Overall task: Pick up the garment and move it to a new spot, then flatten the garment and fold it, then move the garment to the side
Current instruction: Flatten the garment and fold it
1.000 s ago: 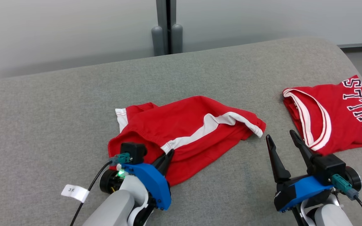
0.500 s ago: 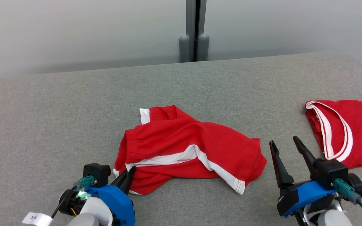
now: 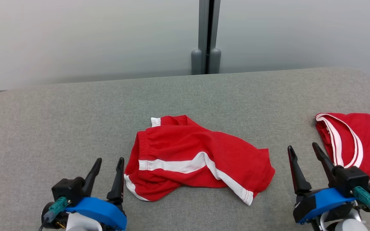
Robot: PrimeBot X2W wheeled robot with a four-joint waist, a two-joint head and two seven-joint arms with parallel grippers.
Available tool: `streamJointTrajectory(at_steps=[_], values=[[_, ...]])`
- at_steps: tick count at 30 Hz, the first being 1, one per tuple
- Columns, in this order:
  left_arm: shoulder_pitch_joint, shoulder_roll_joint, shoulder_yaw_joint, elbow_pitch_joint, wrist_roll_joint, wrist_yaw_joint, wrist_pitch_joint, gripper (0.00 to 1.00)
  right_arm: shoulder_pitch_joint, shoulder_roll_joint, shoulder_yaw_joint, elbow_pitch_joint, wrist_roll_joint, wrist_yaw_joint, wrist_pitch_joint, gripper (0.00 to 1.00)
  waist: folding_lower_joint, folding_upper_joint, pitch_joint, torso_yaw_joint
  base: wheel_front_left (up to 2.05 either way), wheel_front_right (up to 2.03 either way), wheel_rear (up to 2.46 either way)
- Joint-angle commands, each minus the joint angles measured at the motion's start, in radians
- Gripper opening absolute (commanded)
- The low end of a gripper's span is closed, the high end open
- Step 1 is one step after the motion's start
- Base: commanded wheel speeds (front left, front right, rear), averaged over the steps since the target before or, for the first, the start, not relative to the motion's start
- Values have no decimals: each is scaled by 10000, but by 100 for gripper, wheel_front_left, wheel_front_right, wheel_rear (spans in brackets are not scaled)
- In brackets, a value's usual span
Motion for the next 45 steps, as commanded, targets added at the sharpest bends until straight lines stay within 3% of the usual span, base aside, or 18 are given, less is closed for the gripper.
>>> streamJointTrajectory(at_steps=[1, 7, 11, 18, 30, 45], values=[[59, 28, 146, -76, 53, 52, -68, 100, 159, -9, -43, -48, -28, 1, 13, 100, 1, 0, -24, 10, 0, 0, 0], [451, -187, 1756, -844, 1079, 221, -177, 100, 360, -3, -288, -241, -59, 1, 136, 100, 1, 0, -195, 102, 0, 0, 0], [806, -452, 2733, -1029, 1736, -19, -182, 100, 491, 2, -329, -228, -111, 1, 176, 100, 1, 0, -335, 92, 0, 0, 0], [1320, -854, 3626, -783, 2645, -511, -185, 100, 745, 8, -336, -145, 165, 1, 120, 100, 1, 0, -562, -7, 0, 0, 0], [1297, -1184, 4086, -139, 3245, -1151, -186, 100, 815, 9, -267, -15, 438, 1, 22, 100, 1, 0, -595, -218, 0, 0, 0], [1028, -1338, 4005, 291, 3565, -1422, -187, 100, 741, 10, -177, 77, 588, 1, -44, 100, 1, 0, -440, -204, 0, 0, 0]])
